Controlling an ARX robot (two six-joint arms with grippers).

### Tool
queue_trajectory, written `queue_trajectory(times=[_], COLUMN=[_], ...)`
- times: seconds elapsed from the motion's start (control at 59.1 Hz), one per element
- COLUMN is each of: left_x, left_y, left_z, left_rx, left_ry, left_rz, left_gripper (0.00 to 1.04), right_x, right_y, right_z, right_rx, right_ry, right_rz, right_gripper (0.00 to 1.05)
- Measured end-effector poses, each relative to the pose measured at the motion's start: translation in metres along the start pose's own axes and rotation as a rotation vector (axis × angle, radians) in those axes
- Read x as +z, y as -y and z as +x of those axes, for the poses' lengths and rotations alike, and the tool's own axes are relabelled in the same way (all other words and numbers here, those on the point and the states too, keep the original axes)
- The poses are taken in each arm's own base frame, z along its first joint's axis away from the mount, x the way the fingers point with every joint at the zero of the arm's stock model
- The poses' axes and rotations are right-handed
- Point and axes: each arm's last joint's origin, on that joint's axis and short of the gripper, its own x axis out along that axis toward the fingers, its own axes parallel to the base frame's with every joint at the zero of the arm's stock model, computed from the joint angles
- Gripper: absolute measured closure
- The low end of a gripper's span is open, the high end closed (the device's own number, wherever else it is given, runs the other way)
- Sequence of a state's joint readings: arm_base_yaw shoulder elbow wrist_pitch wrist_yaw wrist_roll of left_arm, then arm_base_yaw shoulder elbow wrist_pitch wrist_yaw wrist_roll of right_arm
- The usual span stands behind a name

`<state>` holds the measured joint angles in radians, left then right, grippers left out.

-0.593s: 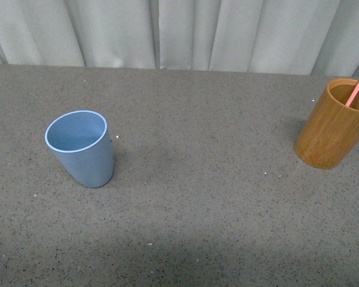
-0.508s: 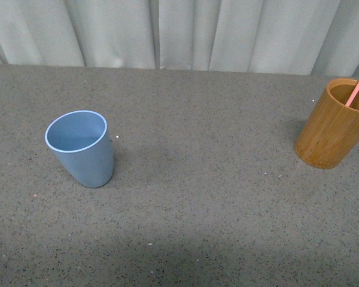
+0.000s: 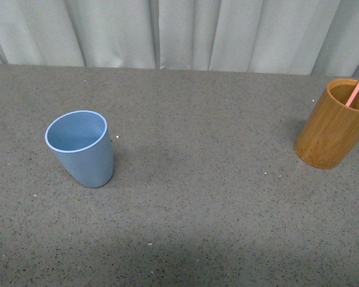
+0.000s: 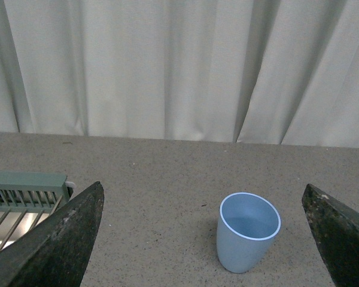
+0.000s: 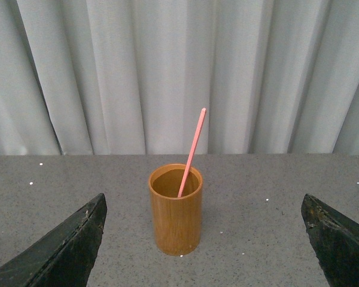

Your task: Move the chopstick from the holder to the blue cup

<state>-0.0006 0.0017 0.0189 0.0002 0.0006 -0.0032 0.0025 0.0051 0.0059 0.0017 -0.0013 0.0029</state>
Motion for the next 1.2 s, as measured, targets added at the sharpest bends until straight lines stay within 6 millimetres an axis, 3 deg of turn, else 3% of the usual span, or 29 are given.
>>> queue_trajectory(times=[1.202], left_x=[0.0], left_y=[0.0], left_z=[0.0], left_rx=[0.0], left_ry=[0.0], left_rz=[0.0], left_gripper=[0.07], right_x=[0.0], right_y=[0.0], right_z=[0.0], right_rx=[0.0], right_ry=[0.0], right_rz=[0.0], right_gripper=[0.09])
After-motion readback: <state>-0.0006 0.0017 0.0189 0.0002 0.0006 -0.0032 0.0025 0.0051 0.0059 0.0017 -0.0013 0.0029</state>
